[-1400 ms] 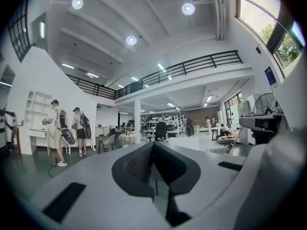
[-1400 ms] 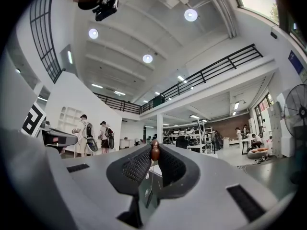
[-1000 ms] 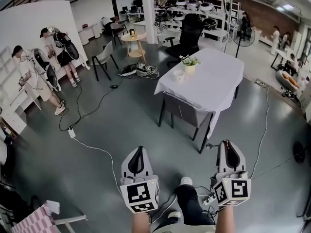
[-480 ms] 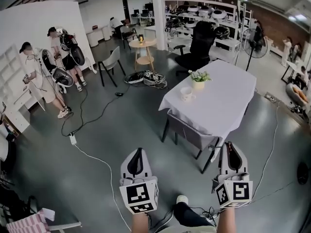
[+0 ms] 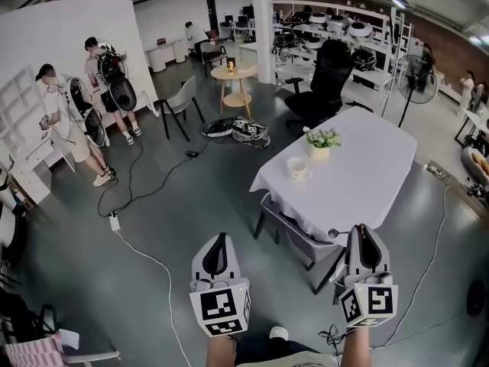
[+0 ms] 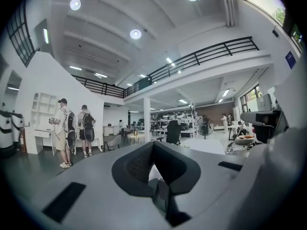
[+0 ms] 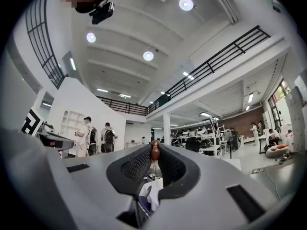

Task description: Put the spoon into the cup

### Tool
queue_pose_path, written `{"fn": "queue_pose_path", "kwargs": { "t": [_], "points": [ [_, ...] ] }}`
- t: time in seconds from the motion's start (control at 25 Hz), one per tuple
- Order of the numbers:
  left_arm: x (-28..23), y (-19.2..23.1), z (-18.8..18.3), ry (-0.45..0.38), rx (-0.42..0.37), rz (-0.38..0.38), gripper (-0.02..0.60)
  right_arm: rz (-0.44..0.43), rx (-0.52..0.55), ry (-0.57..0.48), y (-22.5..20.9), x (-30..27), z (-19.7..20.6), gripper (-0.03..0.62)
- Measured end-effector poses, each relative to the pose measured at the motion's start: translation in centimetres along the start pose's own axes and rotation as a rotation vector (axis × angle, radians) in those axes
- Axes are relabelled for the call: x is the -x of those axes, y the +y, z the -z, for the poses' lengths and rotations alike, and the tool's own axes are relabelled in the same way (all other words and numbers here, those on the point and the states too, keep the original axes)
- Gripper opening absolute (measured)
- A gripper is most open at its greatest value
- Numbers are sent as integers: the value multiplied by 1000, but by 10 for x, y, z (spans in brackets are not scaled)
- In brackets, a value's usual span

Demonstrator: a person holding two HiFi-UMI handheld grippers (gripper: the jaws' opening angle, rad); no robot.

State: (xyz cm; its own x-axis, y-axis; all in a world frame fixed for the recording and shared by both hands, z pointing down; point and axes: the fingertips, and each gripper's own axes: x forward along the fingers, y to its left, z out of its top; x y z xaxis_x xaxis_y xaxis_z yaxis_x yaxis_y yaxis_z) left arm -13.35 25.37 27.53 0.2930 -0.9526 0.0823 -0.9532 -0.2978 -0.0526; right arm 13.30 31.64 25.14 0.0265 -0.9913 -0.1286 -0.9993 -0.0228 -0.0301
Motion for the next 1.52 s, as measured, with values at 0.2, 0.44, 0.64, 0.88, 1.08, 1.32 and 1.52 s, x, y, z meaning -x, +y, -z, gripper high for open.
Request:
{"fn": "queue_pose_path", "kwargs": {
  "t": [0.2, 0.44, 0.64, 0.88, 1.08, 1.32, 1.52],
  "points": [
    [-55, 0, 1, 18, 1, -22, 14, -12, -18, 14, -18, -53, 12, 55],
    [-118, 16, 5, 32, 10, -17, 14, -8, -24, 37, -19, -116, 29, 55],
    [-245, 37, 14, 28, 15, 10, 14, 10, -15, 38, -31, -236, 61, 55],
    [-396, 70, 10, 30, 11, 50, 14, 38, -21, 41, -35, -379, 86, 57],
    [-515, 93, -7, 32, -7, 101, 14, 65, -36, 50, -39, -492, 99, 55],
    [-622, 114, -9, 39, -16, 159, 14, 98, -45, 63, -42, -591, 119, 55],
    [-678, 118, 5, 63, -9, 192, 14, 124, -37, 90, -47, -637, 138, 55]
  ]
}}
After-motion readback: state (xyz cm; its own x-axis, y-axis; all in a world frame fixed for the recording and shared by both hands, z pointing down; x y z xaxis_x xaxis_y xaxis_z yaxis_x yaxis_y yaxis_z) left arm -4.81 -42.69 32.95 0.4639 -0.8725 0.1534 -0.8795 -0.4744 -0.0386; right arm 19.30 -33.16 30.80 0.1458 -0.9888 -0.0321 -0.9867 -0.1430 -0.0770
